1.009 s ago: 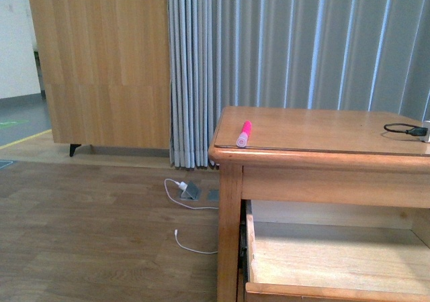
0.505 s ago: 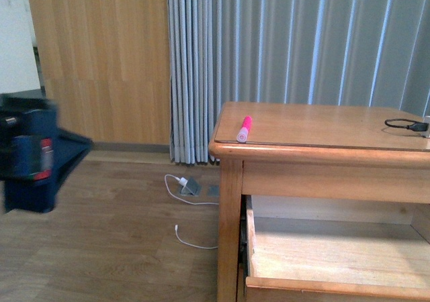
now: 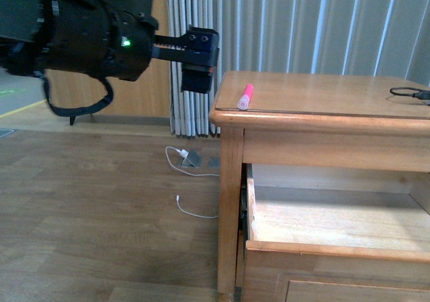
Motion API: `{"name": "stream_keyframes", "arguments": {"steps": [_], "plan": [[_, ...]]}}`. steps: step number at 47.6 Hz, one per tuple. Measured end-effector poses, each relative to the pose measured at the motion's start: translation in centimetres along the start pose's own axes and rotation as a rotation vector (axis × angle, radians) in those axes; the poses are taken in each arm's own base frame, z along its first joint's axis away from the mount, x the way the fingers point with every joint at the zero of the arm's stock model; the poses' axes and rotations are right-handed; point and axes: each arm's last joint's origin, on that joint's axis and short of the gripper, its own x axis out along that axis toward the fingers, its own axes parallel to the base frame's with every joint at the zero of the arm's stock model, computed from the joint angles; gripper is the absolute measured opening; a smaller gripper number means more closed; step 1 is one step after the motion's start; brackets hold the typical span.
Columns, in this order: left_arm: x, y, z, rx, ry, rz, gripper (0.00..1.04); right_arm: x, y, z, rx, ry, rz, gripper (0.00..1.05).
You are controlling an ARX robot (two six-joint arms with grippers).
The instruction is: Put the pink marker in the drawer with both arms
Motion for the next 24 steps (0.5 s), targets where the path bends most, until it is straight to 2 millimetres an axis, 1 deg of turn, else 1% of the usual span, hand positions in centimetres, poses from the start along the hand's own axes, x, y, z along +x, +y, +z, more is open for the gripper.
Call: {"name": "stream_keyframes", "arguments": {"steps": [8, 14, 24], "plan": [[4.2, -1.9, -0.6, 0.029, 0.044, -0.017, 0.99, 0.0, 0.0, 0.0, 0.0, 0.0, 0.0, 0.96], [6.9, -3.3, -0.7, 0.036, 0.062, -0.035, 0.99, 0.0, 0.0, 0.0, 0.0, 0.0, 0.0, 0.96], [10.0, -5.3, 0.0, 0.044, 0.06, -0.061, 0.99, 0.0, 0.0, 0.0, 0.0, 0.0, 0.0, 0.96]]}}
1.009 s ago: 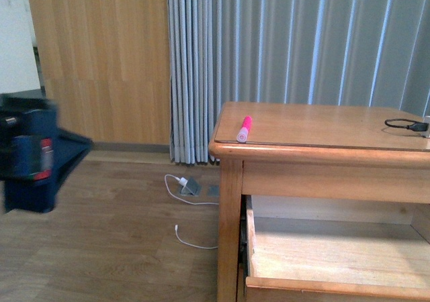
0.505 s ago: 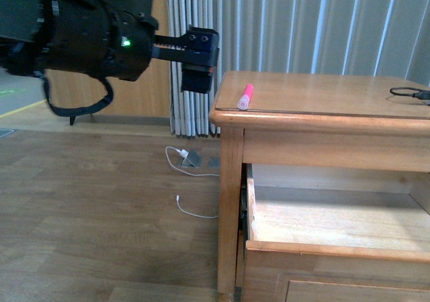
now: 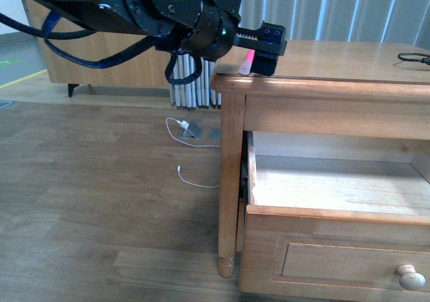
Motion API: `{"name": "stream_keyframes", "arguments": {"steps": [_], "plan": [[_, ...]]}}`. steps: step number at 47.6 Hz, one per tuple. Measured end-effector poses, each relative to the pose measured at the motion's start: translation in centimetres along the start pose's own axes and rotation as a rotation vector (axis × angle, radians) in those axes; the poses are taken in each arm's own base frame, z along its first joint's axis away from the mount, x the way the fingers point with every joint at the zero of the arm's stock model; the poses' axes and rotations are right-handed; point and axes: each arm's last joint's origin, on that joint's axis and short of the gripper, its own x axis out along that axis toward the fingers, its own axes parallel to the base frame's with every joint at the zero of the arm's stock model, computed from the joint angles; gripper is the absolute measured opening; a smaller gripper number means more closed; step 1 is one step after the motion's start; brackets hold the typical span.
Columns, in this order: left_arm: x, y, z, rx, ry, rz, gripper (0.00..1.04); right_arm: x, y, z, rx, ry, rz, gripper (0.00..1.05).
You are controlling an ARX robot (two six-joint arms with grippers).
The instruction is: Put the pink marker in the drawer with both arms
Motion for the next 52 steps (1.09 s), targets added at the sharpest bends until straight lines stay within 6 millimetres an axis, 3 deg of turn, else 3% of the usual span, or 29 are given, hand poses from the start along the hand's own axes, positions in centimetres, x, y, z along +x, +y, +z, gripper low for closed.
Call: {"name": "stream_keyframes", "arguments": {"steps": [16, 38, 52], "plan": [[2.2, -2.0, 0.0, 0.011, 0.066, -0.016, 0.99, 0.0, 0.0, 0.0, 0.0, 0.0, 0.0, 0.96], [3.0, -2.4, 0.5, -0.022, 0.13, -0.005, 0.97, 0.0, 0.0, 0.0, 0.0, 0.0, 0.0, 0.96], [2.9, -2.4, 0.5, -0.019, 0.167, 0.005, 0.54, 0.0, 0.0, 0.0, 0.0, 0.0, 0.0, 0.96]]}}
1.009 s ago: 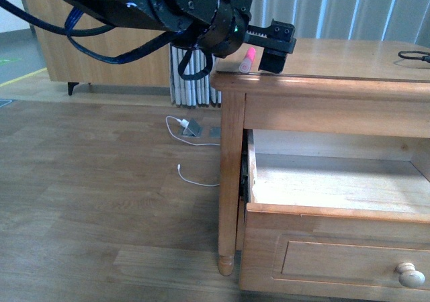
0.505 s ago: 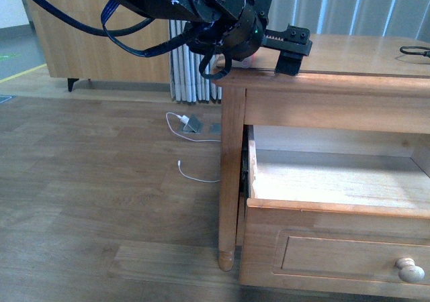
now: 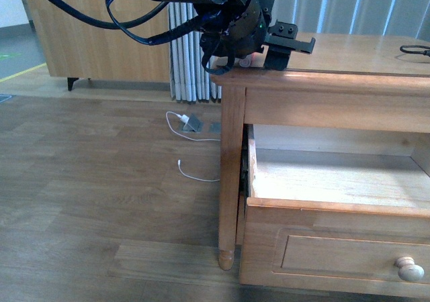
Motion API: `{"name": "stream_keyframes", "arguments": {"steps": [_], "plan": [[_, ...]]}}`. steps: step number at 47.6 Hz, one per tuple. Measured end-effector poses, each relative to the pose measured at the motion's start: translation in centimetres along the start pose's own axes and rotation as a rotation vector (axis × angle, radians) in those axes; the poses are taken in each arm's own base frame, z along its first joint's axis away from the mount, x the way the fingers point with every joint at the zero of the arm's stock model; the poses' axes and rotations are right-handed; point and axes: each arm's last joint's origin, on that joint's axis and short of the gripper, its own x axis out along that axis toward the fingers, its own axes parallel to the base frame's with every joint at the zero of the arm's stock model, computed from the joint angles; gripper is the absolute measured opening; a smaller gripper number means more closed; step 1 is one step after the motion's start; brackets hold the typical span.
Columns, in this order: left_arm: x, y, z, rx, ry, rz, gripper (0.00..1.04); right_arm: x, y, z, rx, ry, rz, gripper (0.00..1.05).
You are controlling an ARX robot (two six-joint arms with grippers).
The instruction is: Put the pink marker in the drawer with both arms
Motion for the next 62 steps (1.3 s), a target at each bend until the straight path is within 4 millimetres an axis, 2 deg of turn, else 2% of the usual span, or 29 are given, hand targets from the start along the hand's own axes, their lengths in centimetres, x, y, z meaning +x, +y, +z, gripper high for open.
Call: {"name": "stream_keyframes", "arguments": {"steps": [6, 9, 13, 24, 33, 41, 47, 50, 56, 62], "plan": [[0.0, 0.1, -0.1, 0.0, 0.007, 0.004, 0.36, 0.0, 0.0, 0.0, 0.0, 0.0, 0.0, 0.96], [0.0, 0.2, -0.1, 0.001, 0.011, 0.013, 0.23, 0.0, 0.0, 0.0, 0.0, 0.0, 0.0, 0.96], [0.0, 0.3, -0.1, 0.0, 0.011, 0.017, 0.15, 0.0, 0.0, 0.0, 0.0, 0.0, 0.0, 0.96], [-0.9, 0.7, -0.2, -0.002, -0.006, 0.017, 0.15, 0.0, 0.0, 0.0, 0.0, 0.0, 0.0, 0.96], [-2.8, 0.9, -0.7, 0.024, -0.036, -0.045, 0.14, 0.0, 0.0, 0.0, 0.0, 0.0, 0.0, 0.96], [-6.0, 0.8, -0.5, 0.049, -0.079, -0.183, 0.14, 0.0, 0.0, 0.0, 0.0, 0.0, 0.0, 0.96], [-10.0, -0.2, 0.0, 0.087, -0.104, -0.387, 0.14, 0.0, 0.0, 0.0, 0.0, 0.0, 0.0, 0.96], [-10.9, -0.6, -0.1, 0.112, -0.096, -0.441, 0.14, 0.0, 0.0, 0.0, 0.0, 0.0, 0.0, 0.96], [-11.3, -1.8, -1.1, 0.159, -0.052, -0.512, 0.14, 0.0, 0.0, 0.0, 0.0, 0.0, 0.0, 0.96], [-10.2, -3.3, -2.7, 0.207, 0.008, -0.534, 0.14, 0.0, 0.0, 0.0, 0.0, 0.0, 0.0, 0.96]]}}
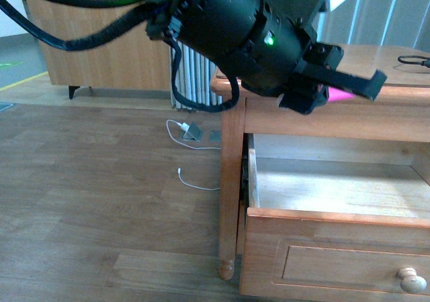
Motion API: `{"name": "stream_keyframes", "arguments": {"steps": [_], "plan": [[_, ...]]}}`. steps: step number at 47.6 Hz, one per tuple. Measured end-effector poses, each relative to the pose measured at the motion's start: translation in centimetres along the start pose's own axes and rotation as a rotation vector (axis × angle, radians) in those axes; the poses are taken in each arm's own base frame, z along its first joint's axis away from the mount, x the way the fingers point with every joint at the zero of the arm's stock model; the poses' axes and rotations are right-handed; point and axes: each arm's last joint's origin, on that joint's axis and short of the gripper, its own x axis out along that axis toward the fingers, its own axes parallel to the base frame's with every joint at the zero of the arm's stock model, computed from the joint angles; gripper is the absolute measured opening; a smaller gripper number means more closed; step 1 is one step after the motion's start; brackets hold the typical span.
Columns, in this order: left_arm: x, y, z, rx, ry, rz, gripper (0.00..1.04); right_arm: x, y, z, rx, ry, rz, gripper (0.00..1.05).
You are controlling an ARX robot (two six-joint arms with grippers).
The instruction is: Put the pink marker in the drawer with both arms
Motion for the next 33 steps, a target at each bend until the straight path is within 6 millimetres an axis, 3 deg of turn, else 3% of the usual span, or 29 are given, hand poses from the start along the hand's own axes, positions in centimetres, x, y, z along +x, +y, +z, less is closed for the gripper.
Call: {"name": "stream_keyframes", "arguments": {"steps": [10, 23, 33], "plan": [[5.0, -1.1, -1.9, 0.008, 0.081, -0.014, 0.14, 0.0, 0.0, 0.0, 0.0, 0.0, 0.0, 0.96], [9.6, -1.9, -3.4, 0.01, 0.141, -0.014, 0.14, 0.0, 0.0, 0.0, 0.0, 0.0, 0.0, 0.96], [10.8, -2.0, -4.8, 0.005, 0.177, -0.011, 0.14, 0.0, 0.0, 0.0, 0.0, 0.0, 0.0, 0.96]]}}
